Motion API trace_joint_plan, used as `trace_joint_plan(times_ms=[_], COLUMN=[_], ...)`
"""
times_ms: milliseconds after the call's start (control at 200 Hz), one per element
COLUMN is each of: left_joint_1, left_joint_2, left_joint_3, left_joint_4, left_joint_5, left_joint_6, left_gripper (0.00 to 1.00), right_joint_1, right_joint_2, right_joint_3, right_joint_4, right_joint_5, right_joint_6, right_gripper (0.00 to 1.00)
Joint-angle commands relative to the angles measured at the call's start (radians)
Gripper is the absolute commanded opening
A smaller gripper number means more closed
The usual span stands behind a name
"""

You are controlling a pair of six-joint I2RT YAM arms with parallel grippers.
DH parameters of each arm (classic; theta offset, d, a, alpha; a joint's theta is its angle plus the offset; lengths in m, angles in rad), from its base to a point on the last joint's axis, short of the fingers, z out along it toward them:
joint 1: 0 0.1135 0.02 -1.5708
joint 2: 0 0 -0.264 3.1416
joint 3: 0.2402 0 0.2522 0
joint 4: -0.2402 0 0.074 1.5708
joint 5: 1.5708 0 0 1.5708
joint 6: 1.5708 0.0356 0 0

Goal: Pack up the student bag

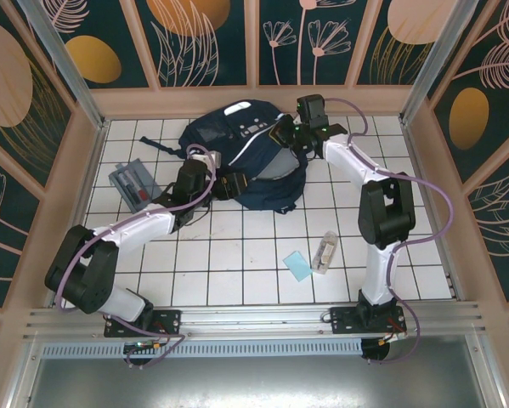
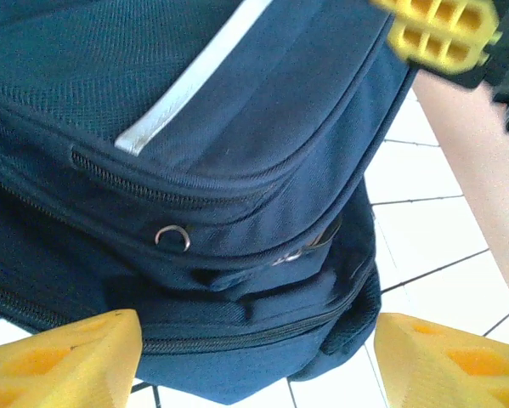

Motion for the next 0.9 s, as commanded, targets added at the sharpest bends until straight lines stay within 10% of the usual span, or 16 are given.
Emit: trace_joint_plan(times_ms=[0,896], left_joint_1=[-0.009,-0.01], left_joint_2=[0.057,0.327], left_joint_3=[0.024,0.244], left_joint_4=[-0.068,0.066], left_joint_5=[-0.022,0.13], left_joint_6=[0.138,0.108], left_gripper=[0.7,0.71], right_joint_1=[0.011,0.024], right_joint_2=[0.012,-0.008], right_joint_3=[0.093,0.057], right_joint_4=[0.104,0.128], right_joint_5=[-0.043,-0.077], right_joint_6=[0.009,0.006], right_gripper=[0.0,0.0])
